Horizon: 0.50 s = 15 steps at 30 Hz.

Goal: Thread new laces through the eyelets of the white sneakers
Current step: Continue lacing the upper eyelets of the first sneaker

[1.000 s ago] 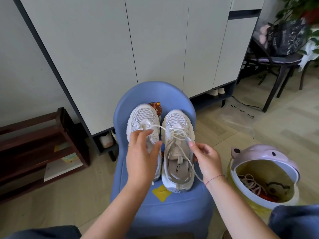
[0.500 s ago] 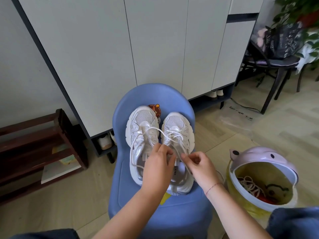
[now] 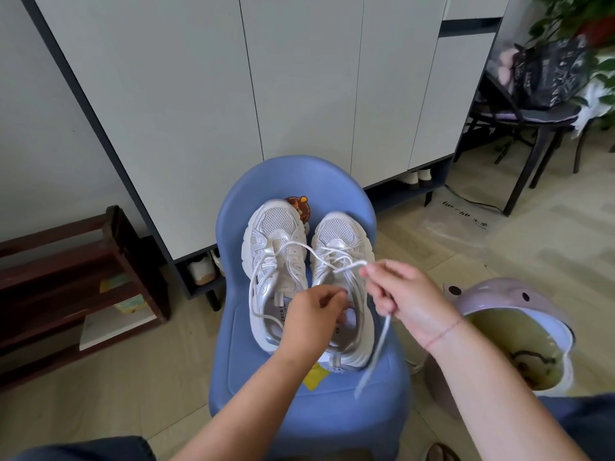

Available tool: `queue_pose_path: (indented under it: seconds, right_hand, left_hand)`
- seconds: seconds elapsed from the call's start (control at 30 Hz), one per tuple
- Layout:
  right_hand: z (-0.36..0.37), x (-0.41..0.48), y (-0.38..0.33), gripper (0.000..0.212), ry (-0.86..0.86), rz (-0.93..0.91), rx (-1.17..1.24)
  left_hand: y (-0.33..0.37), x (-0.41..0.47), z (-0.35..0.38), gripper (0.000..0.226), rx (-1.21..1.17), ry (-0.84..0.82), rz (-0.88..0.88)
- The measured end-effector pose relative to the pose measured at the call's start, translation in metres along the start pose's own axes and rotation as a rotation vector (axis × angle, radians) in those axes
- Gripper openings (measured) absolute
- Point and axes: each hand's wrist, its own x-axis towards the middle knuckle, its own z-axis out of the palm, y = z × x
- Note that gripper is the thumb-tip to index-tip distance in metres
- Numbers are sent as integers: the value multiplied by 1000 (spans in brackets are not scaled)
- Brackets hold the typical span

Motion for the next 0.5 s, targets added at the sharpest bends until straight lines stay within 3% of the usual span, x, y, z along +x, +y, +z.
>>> queue_pose_path:
  seconds: [0.1, 0.3, 0.5]
  right_hand:
    - [2, 12, -22, 21, 14, -57, 251]
    - [-19, 16, -29, 26, 202, -113, 426]
    - [-31, 12, -12, 29, 257, -16, 635]
  left_hand:
    - [8, 2, 1, 20, -44, 57, 1]
    - [17, 6, 6, 22, -53, 37, -48]
    - [18, 20, 24, 31, -80, 79, -108]
